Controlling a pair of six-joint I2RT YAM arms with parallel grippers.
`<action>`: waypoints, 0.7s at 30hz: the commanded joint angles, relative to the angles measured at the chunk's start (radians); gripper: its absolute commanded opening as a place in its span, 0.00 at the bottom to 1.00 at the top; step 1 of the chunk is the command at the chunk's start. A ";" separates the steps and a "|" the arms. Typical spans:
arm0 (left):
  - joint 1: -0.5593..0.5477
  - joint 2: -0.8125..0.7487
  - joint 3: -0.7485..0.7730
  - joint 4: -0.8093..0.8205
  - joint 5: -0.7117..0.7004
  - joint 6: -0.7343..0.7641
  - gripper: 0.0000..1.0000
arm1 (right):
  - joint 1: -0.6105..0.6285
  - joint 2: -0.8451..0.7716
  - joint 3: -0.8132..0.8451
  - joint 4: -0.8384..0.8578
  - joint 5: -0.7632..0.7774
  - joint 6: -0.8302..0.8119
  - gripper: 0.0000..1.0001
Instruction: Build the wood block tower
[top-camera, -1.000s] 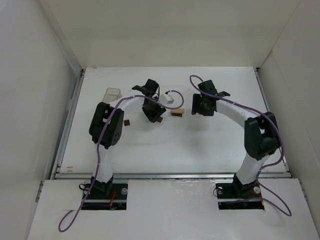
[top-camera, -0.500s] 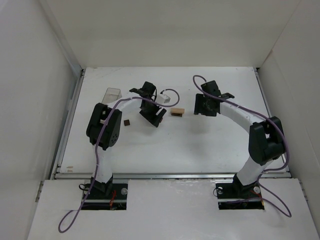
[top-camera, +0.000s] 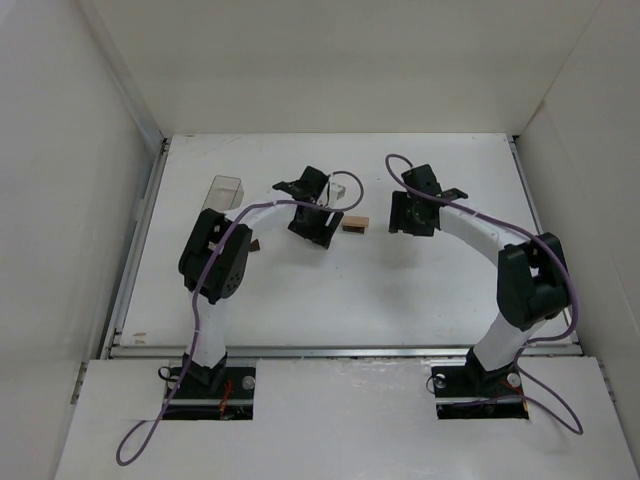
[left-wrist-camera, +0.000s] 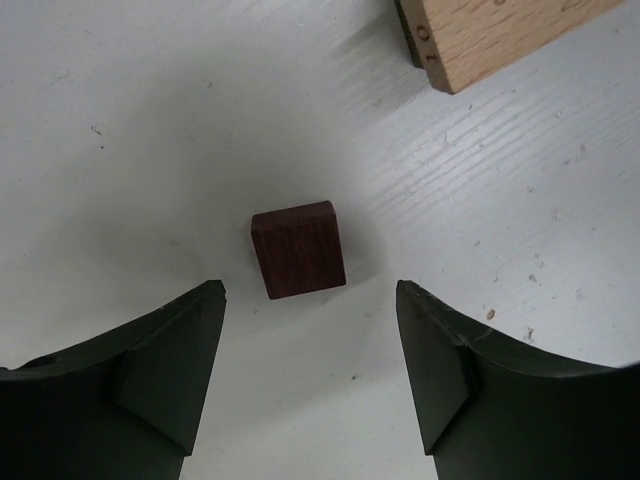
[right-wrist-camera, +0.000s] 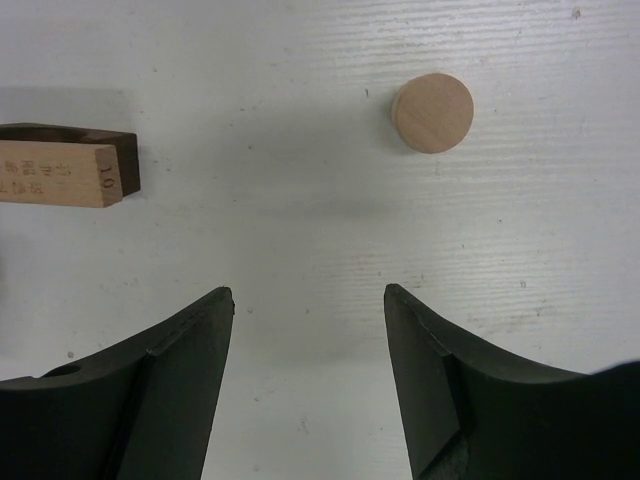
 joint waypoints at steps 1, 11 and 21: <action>-0.024 0.010 0.001 0.023 -0.085 -0.048 0.66 | -0.007 -0.042 -0.011 0.032 0.022 0.007 0.68; -0.033 0.073 0.033 0.014 -0.146 -0.066 0.35 | -0.007 -0.051 -0.011 0.032 0.022 0.007 0.68; -0.023 0.054 0.022 0.005 -0.139 -0.020 0.00 | -0.017 -0.051 -0.011 0.032 0.010 -0.005 0.68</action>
